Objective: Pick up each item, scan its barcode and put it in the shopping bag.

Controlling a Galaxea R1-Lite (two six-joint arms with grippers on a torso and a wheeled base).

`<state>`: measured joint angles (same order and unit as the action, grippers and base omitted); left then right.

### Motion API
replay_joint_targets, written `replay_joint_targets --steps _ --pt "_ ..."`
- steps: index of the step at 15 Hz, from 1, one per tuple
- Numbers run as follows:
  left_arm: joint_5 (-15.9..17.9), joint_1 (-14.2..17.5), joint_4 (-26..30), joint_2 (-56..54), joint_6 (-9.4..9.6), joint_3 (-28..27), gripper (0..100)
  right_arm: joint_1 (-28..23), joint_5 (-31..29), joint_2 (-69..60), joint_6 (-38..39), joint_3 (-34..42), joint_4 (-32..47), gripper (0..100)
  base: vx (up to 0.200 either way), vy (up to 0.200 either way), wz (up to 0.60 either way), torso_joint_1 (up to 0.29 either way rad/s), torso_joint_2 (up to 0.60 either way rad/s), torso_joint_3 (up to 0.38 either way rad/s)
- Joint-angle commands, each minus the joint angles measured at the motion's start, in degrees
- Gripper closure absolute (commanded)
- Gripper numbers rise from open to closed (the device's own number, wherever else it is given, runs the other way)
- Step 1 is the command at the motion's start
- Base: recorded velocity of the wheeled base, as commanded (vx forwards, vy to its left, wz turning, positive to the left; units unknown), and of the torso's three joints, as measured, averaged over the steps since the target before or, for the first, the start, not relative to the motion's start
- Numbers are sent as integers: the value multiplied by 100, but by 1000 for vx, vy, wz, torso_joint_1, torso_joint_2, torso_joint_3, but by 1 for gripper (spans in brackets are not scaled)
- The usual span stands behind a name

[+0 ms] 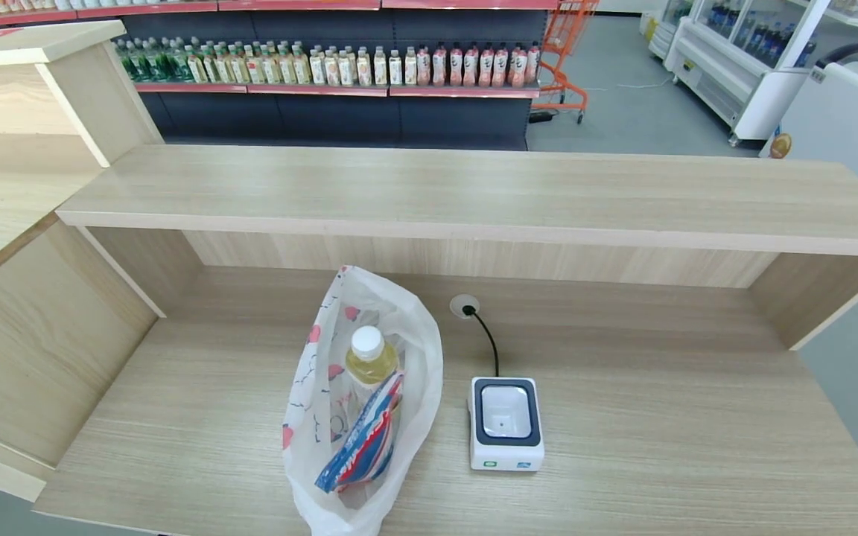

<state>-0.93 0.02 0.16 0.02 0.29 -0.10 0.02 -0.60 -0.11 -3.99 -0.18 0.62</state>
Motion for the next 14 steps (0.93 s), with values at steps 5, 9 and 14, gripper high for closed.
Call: replay_joint_targets --steps 5,9,14 --pt "-4 -2 2 -2 -3 1 0 -2 -11 11 179 1 -1 100 0 0 0 0 0 0" --pt "-4 -2 2 -2 -3 1 0 -2 -11 11 135 1 -1 100 0 0 0 0 0 0" --pt "-4 -2 2 -2 -3 1 0 6 -11 11 126 1 -1 100 0 0 0 0 0 0"
